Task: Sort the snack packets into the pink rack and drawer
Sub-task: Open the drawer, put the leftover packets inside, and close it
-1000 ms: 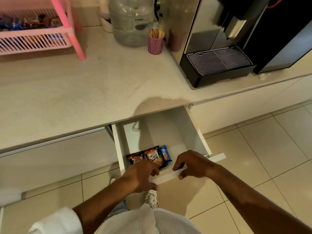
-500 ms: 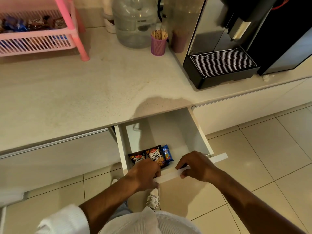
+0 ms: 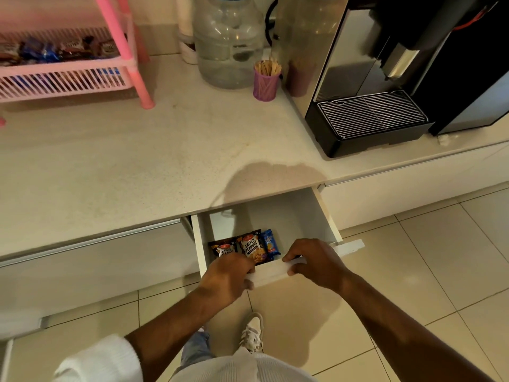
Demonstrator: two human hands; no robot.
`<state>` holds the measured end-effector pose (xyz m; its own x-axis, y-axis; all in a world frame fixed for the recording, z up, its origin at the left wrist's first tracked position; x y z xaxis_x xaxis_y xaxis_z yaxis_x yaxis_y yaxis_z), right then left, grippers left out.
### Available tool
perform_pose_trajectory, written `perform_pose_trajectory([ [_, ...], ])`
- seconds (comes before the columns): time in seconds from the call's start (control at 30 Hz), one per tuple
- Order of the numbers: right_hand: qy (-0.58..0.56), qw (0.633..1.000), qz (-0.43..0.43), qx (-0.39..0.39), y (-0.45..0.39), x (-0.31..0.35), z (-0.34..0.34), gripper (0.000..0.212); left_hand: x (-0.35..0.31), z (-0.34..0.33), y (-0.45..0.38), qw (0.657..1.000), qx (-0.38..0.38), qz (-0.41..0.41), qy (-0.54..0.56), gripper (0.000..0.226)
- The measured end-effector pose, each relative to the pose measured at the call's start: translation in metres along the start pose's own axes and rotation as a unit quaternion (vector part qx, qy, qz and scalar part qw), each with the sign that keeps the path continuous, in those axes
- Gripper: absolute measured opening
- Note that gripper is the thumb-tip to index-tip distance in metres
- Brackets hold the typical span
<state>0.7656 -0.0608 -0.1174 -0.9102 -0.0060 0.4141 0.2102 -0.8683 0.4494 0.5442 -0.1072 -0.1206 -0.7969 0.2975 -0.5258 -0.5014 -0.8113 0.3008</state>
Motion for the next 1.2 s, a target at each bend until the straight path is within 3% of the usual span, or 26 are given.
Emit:
perform_pose_trajectory([
  [0.13,0.003,1.0,0.021,-0.021,-0.02,0.013,0.007,0.024,0.009,0.008,-0.007,0.999,-0.044,0.001,-0.003,0.017],
  [0.27,0.015,0.998,0.016,-0.051,-0.038,0.022,0.011,0.026,0.019,0.021,-0.01,0.987,-0.115,0.077,0.086,0.011],
  [0.37,0.013,0.994,0.007,-0.109,-0.043,0.026,0.013,0.019,0.025,0.029,-0.016,0.98,-0.147,0.1,0.091,0.009],
  [0.57,0.087,0.973,0.016,-0.211,-0.052,0.036,0.015,0.008,0.038,0.034,-0.017,0.981,-0.173,0.01,-0.09,0.012],
  [0.7,0.085,0.964,0.015,-0.251,-0.065,0.044,0.021,0.038,0.041,0.045,-0.021,0.962,-0.182,-0.024,-0.205,0.026],
  [0.83,0.112,0.952,0.003,-0.285,-0.078,0.052,0.026,0.078,0.051,0.06,-0.023,0.949,-0.208,0.009,-0.236,0.073],
  [0.9,0.126,0.953,0.014,-0.276,-0.087,0.054,0.026,0.09,0.059,0.064,-0.026,0.943,-0.194,0.018,-0.271,0.085],
  [1.03,0.198,0.952,0.049,-0.229,-0.104,0.056,0.023,0.083,0.08,0.065,-0.035,0.951,-0.127,0.035,-0.28,0.083],
  [1.2,0.187,0.956,0.044,-0.22,-0.108,0.057,0.023,0.069,0.095,0.06,-0.036,0.964,-0.144,0.044,-0.22,0.076],
])
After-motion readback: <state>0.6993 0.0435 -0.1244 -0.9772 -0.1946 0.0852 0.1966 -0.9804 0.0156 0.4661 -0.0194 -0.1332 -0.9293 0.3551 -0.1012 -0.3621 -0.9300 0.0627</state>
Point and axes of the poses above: each hand's wrist, its own y-axis away from the middle knuckle, its own z-axis out of the back of the hand, x = y × z, the point moved 3 cm from there along -y, towards the middle knuckle, and after that the axes turned 15 degrees about -z, right-handed, at the moved point
